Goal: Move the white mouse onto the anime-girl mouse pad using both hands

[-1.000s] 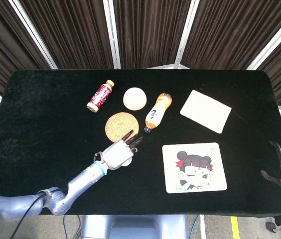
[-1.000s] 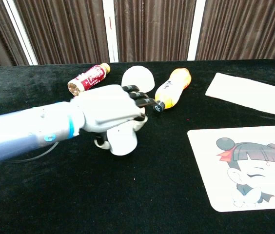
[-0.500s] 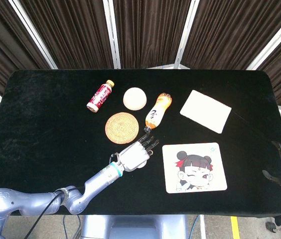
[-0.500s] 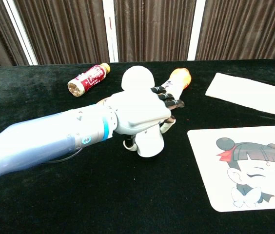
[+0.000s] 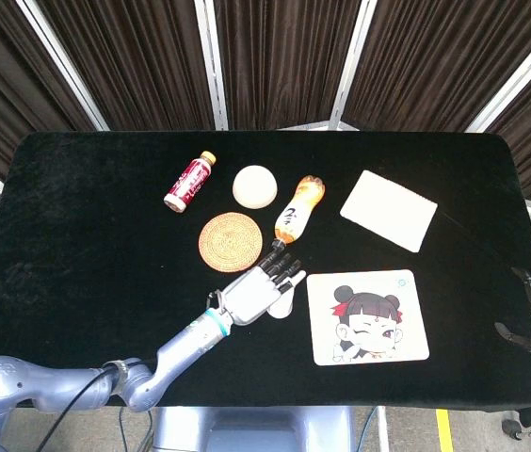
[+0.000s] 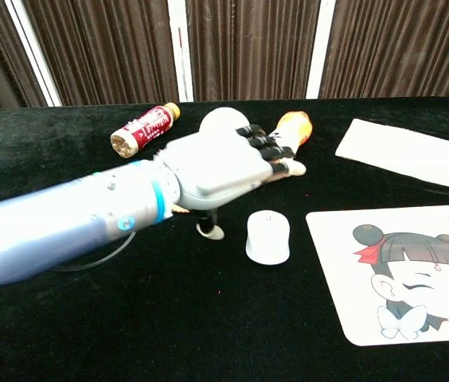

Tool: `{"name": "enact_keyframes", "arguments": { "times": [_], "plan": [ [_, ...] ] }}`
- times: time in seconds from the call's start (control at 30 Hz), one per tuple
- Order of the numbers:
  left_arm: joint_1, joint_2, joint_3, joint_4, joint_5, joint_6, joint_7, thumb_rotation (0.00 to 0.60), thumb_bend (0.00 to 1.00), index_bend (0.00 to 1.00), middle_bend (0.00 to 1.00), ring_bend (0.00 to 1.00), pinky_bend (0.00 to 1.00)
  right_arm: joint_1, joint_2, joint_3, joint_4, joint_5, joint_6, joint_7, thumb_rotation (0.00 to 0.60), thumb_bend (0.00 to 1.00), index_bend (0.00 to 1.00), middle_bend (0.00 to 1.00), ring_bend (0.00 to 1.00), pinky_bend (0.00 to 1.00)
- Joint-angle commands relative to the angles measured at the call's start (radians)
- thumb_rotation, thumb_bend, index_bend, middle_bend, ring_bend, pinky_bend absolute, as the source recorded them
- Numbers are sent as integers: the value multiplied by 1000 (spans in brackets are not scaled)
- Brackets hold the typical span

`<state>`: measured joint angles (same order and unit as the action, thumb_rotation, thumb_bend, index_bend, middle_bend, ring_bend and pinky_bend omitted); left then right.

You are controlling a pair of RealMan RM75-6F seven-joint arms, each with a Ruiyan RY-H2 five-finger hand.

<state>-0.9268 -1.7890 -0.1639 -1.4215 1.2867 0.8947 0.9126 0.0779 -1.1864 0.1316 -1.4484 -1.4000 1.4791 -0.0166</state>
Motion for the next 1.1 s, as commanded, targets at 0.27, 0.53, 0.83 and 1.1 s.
{"name": "enact_keyframes", "arguments": {
  "times": [0.27, 0.53, 0.83, 1.1],
  "plan": [
    [218, 244, 121, -195, 75, 272, -128, 600, 140, 0, 0, 0, 0, -1, -13, -14, 4, -24, 9, -21, 600, 36, 162, 0, 0, 0],
    [447, 445, 221, -232, 151, 548, -378, 600, 131, 0, 0, 0, 0, 3, -28, -20, 6, -51, 26, -38, 600, 41, 162, 0, 0, 0],
    [682, 571, 329, -151, 205, 769, -639, 600, 126, 0, 0, 0, 0, 17, -67, -22, 40, -83, 41, -60, 600, 0, 94, 0, 0, 0],
    [828, 513, 336, 71, 230, 866, -832, 600, 125, 0, 0, 0, 0, 69, -104, -22, 63, -170, 48, -91, 600, 0, 51, 0, 0, 0]
  ]
}}
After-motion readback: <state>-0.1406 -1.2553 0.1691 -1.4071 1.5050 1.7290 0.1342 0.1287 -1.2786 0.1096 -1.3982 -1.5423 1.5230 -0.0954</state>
